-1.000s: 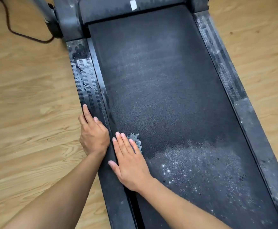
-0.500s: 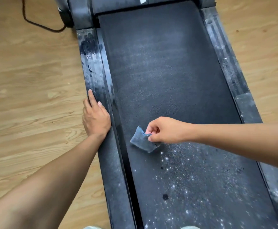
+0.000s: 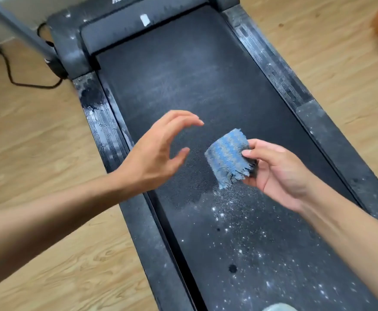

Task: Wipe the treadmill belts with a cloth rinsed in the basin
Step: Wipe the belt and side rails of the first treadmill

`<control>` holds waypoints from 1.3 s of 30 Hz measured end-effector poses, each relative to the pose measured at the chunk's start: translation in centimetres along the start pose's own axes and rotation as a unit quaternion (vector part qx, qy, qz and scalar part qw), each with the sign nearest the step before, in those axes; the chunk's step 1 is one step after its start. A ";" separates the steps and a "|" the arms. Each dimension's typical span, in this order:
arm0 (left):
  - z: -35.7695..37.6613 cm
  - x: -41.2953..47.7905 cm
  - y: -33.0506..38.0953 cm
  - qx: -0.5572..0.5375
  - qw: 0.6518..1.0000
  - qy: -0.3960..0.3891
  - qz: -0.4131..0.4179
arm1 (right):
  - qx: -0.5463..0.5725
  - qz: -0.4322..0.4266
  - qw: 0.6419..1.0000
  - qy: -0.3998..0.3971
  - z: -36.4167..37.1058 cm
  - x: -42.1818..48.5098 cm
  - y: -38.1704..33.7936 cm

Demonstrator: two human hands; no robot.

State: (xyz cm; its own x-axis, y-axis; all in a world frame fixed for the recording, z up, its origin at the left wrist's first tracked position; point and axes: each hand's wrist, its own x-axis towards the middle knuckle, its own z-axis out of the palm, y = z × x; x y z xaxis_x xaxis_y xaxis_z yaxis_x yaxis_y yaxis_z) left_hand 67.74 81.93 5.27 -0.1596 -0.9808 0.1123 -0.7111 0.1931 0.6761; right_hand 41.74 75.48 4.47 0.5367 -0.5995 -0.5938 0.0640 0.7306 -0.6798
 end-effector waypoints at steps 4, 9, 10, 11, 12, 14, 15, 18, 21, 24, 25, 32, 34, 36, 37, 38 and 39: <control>-0.6 -1.8 3.3 0.089 0.978 -0.124 0.142 | 0.041 0.042 0.997 -0.041 -0.1 -0.8 0.8; -0.3 -1.3 2.7 0.089 0.965 -0.100 0.224 | 0.125 0.104 0.982 -0.091 0.7 -0.5 1.7; -0.3 -0.9 2.6 0.074 0.967 -0.103 0.221 | 0.131 0.110 0.981 -0.092 0.5 -0.6 1.8; -0.3 -0.6 2.5 0.062 0.968 -0.113 0.214 | 0.139 0.118 0.979 -0.093 0.1 -0.8 1.9; -0.1 -0.4 2.5 0.058 0.968 -0.127 0.209 | 0.153 0.127 0.976 -0.094 -0.2 -1.0 2.0; 0.5 -0.2 2.5 0.065 0.963 -0.148 0.216 | 0.182 0.142 0.969 -0.087 -0.8 -1.5 2.4; 1.0 -0.2 2.5 0.068 0.962 -0.147 0.222 | 0.197 0.151 0.965 -0.080 -1.1 -1.6 2.6; 1.8 -0.1 2.9 0.058 0.966 -0.114 0.225 | 0.241 0.177 0.952 -0.062 -1.6 -1.8 3.2; 1.9 0.2 3.5 0.061 0.966 -0.095 0.232 | 0.272 0.189 0.942 -0.052 -1.7 -1.8 3.1; 2.0 0.4 3.8 0.057 0.972 -0.085 0.210 | 0.295 0.192 0.935 -0.036 -1.5 -1.9 2.7; 2.0 0.5 3.8 0.048 0.975 -0.084 0.199 | 0.298 0.193 0.934 -0.034 -1.5 -1.8 2.7; 1.6 0.5 5.0 0.004 0.979 -0.105 0.177 | 0.299 0.201 0.932 -0.036 -1.1 -1.6 2.5; 1.5 0.5 5.1 0.001 0.978 -0.106 0.177 | 0.310 0.199 0.929 -0.036 -1.0 -1.7 2.4; 1.4 0.5 5.1 -0.006 0.980 -0.097 0.173 | 0.323 0.197 0.925 -0.043 -1.0 -1.6 2.5; 1.4 0.4 5.2 -0.013 0.982 -0.090 0.166 | 0.327 0.196 0.923 -0.045 -0.9 -1.6 2.6; 1.4 0.4 5.2 -0.023 0.983 -0.087 0.158 | 0.326 0.197 0.923 -0.046 -0.9 -1.6 2.5; 1.3 0.3 5.3 -0.036 0.985 -0.085 0.146 | 0.319 0.195 0.926 -0.043 -0.8 -1.7 2.5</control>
State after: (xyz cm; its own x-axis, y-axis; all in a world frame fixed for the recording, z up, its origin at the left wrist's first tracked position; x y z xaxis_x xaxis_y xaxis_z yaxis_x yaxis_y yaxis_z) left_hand 62.98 82.72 7.93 -0.4663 -0.8640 0.1902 -0.5681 0.4572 0.6842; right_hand 40.30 78.02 3.46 0.6877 -0.2401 -0.6851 0.3198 0.9474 -0.0111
